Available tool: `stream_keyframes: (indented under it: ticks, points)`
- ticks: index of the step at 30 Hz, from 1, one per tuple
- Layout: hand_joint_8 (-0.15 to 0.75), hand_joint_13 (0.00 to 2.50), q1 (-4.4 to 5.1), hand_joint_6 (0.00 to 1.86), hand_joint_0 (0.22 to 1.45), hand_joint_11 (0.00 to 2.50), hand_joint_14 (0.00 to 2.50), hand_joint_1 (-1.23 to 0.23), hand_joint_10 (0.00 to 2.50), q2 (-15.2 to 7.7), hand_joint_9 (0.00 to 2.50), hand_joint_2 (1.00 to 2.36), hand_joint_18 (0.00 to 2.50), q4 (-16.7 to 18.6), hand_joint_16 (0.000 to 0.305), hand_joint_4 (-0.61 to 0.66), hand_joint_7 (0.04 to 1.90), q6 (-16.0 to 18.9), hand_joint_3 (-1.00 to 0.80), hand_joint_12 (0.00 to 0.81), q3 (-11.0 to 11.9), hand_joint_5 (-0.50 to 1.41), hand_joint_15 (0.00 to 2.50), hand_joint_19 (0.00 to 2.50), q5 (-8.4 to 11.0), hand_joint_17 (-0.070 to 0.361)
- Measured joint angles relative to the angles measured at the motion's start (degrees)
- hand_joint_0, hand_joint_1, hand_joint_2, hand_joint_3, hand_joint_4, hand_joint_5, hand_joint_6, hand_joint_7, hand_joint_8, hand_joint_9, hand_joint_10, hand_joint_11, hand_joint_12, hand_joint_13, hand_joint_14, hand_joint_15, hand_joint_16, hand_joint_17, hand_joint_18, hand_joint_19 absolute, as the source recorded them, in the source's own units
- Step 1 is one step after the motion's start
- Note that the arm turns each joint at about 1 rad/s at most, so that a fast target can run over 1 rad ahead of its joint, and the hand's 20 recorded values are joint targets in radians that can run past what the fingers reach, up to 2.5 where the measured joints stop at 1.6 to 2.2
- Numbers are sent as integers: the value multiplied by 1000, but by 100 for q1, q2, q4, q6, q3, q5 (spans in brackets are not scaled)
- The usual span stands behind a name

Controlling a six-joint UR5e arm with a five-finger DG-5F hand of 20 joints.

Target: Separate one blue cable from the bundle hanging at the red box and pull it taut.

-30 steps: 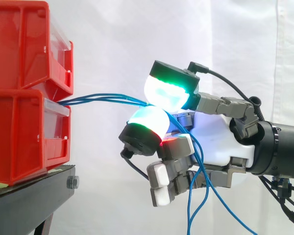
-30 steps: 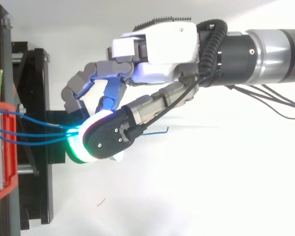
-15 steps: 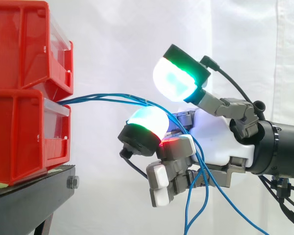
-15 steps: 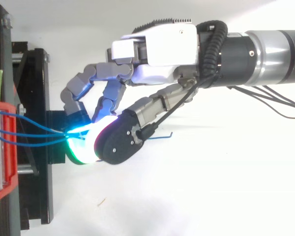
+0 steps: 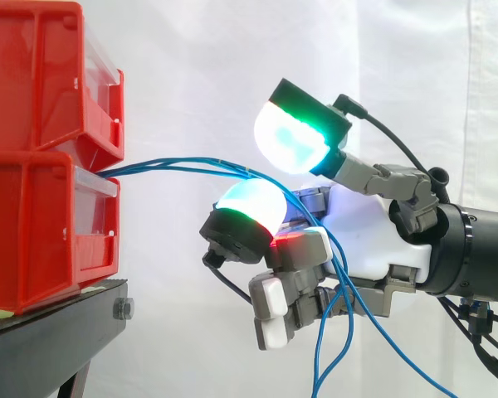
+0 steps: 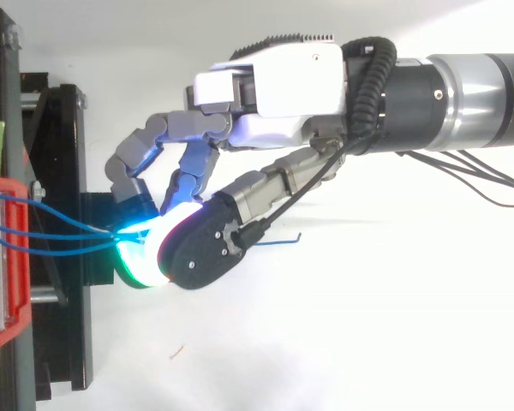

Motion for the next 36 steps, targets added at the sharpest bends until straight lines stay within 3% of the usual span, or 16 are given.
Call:
stream_keyframes:
  ticks: [9, 14, 18, 28, 36]
  points:
    - [395, 988, 8, 862, 670, 1073, 19, -794, 22, 0, 1017, 1004, 907, -6, 51, 276, 1142, 1, -457, 456, 1, -199, 552, 419, 16, 115]
    - [396, 995, 28, 839, 534, 1023, 18, -505, 20, 0, 1010, 1000, 920, -6, 56, 263, 1107, -6, -500, 468, 1, -194, 555, 436, 18, 126]
    - [382, 1007, 36, 811, 579, 1015, 20, -352, 22, 0, 1043, 1000, 917, -6, 54, 229, 1123, -16, -500, 459, 1, -181, 570, 457, 18, 122]
    - [385, 1032, 40, 793, 610, 1026, 20, -530, 22, 0, 1078, 1022, 930, -9, 54, 222, 1158, -29, -168, 465, -1, -174, 571, 451, 18, 122]
    - [389, 1029, 42, 807, 609, 1081, 20, -639, 25, 0, 1078, 1023, 929, -13, 54, 227, 1176, -40, -132, 463, -4, -183, 579, 450, 60, 121]
